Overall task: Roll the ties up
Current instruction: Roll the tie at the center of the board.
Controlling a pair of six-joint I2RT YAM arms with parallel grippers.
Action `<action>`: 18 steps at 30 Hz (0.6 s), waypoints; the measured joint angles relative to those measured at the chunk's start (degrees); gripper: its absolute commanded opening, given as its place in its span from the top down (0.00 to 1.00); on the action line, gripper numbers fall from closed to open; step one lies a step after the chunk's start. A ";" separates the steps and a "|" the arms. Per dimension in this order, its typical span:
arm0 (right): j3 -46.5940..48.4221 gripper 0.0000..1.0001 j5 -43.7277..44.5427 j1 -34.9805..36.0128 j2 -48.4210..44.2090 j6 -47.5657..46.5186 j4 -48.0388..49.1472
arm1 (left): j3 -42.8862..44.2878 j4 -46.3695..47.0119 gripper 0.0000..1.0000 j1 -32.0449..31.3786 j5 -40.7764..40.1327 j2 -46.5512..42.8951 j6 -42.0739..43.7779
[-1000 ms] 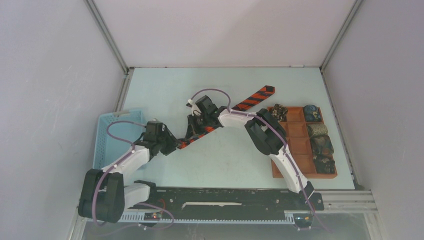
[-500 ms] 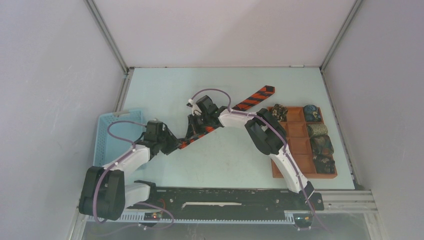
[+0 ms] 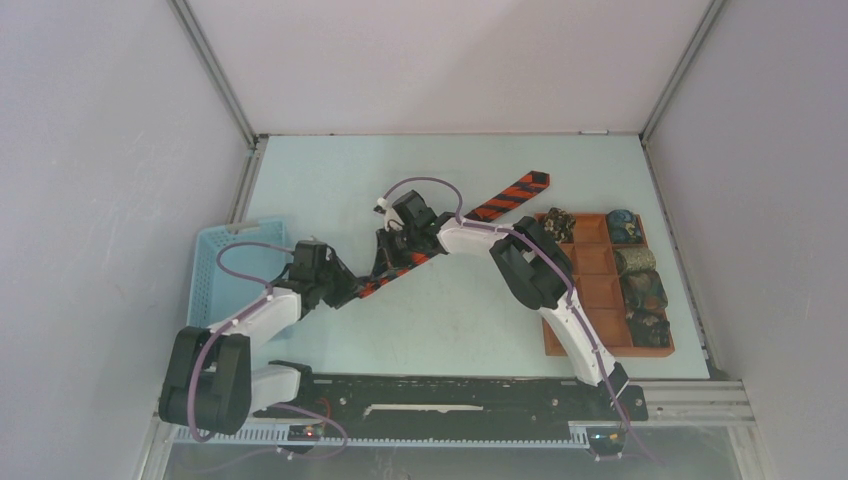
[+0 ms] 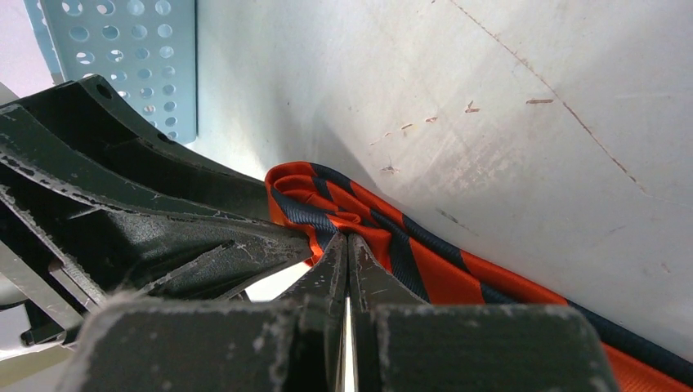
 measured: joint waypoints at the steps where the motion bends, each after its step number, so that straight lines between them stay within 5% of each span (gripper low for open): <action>1: 0.00 1.00 -0.02 -0.02 0.00 0.02 0.00 | 0.00 0.13 0.68 0.00 0.02 0.11 -0.15; 8: 0.00 1.00 -0.02 -0.09 0.00 0.07 0.02 | 0.11 1.14 1.00 -0.28 0.26 0.96 -1.20; 11: 0.04 0.99 -0.04 -0.09 0.00 0.09 -0.07 | 0.11 1.25 1.00 -0.33 0.35 0.96 -1.36; 14: 0.66 0.84 0.15 -0.11 0.00 0.00 -1.03 | 0.22 1.05 1.00 -0.33 0.33 0.94 -1.42; 18: 2.14 0.76 1.18 0.02 -0.17 -0.61 -3.56 | 1.07 -0.66 1.00 -0.48 -0.09 0.85 -1.40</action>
